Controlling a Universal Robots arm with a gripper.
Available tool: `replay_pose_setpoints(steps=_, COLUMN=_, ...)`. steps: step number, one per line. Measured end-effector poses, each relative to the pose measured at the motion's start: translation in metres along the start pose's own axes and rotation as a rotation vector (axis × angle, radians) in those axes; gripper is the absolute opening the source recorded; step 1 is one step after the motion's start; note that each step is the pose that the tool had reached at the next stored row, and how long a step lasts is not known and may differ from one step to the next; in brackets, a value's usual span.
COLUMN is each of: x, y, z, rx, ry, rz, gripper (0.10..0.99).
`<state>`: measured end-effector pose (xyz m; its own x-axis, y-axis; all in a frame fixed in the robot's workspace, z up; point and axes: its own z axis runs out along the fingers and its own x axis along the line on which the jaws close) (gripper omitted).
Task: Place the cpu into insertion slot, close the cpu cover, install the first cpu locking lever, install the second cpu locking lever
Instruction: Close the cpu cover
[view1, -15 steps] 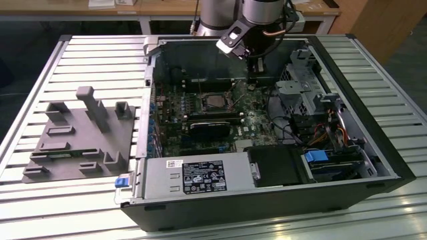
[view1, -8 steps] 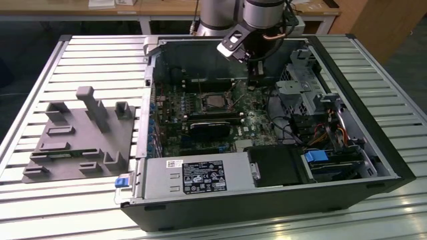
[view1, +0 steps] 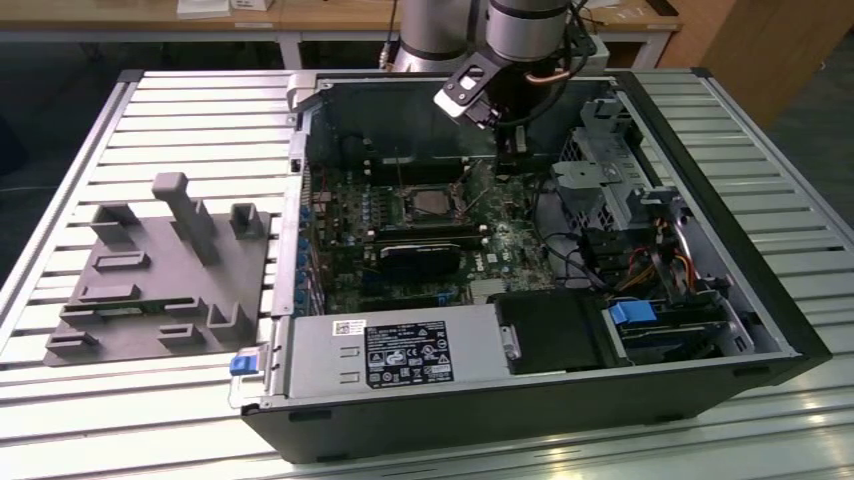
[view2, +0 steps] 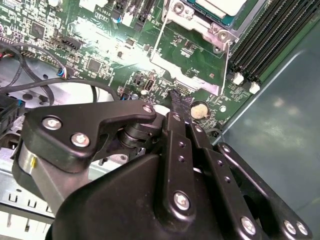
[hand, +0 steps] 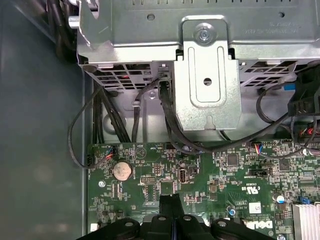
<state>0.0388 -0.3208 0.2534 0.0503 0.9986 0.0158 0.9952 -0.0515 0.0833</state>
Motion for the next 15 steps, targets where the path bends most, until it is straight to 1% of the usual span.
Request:
replay_pose_setpoints(steps=1, x=0.0000, y=0.0000, z=0.0000, rx=0.000, ry=-0.0001, rz=0.000, gripper=0.102)
replay_pose_setpoints(steps=2, x=0.0000, y=0.0001, z=0.0001, rx=0.003, ry=-0.0003, rz=0.000, gripper=0.102)
replay_pose_setpoints(steps=3, x=0.0001, y=0.0002, z=0.0003, rx=0.014, ry=-0.0005, rz=0.000, gripper=0.102)
replay_pose_setpoints(steps=8, x=0.0000, y=0.0012, z=0.0010, rx=0.100, ry=-0.0051, rz=0.001, gripper=0.102)
replay_pose_setpoints(steps=9, x=0.0001, y=0.0013, z=0.0013, rx=0.119, ry=-0.0061, rz=0.001, gripper=0.102)
replay_pose_setpoints(steps=10, x=0.0000, y=0.0014, z=0.0014, rx=0.133, ry=-0.0070, rz=0.001, gripper=0.102)
replay_pose_setpoints(steps=11, x=0.0000, y=0.0014, z=0.0013, rx=0.136, ry=-0.0072, rz=0.001, gripper=0.102)
replay_pose_setpoints(steps=15, x=0.0001, y=0.0014, z=0.0014, rx=0.136, ry=-0.0071, rz=0.002, gripper=0.102)
